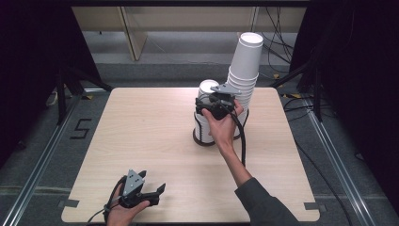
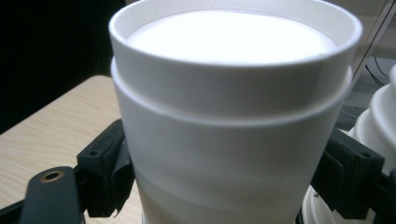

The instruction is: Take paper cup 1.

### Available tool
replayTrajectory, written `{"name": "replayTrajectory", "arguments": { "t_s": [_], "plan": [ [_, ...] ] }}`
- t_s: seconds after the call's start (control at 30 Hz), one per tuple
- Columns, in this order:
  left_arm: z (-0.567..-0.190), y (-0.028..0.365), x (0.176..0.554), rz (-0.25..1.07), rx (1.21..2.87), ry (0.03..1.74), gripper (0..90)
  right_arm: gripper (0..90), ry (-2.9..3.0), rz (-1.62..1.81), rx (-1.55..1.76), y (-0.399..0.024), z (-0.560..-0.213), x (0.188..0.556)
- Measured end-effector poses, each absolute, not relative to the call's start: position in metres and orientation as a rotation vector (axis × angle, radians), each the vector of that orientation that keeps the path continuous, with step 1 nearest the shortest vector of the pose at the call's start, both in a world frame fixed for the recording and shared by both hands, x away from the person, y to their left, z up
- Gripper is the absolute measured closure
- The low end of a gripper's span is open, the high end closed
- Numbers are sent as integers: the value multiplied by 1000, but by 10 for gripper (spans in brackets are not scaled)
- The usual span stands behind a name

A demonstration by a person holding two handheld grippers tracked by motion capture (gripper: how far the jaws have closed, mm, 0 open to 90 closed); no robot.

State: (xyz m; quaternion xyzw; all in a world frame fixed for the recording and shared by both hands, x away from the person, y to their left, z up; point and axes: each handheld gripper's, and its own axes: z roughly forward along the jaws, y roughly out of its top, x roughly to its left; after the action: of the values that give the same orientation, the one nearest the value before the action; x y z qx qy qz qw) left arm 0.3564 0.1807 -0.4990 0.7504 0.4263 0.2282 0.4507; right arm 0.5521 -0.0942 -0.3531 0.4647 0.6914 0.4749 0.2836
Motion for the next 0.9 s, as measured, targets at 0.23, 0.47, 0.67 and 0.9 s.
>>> {"name": "replayTrajectory", "arguments": {
  "t_s": [0.23,0.47,0.67,0.9],
  "plan": [
    [-499,180,356,561,1846,1054,148,186,1825,1322,1218,-96,-332,547],
    [-499,180,356,559,1854,1052,148,186,1788,1349,1161,-99,-302,541],
    [-499,180,356,557,1853,1050,147,186,1779,1386,1144,-101,-282,538],
    [-499,179,356,553,1848,1048,148,186,1773,1447,1083,-107,-258,525]
  ]
}}
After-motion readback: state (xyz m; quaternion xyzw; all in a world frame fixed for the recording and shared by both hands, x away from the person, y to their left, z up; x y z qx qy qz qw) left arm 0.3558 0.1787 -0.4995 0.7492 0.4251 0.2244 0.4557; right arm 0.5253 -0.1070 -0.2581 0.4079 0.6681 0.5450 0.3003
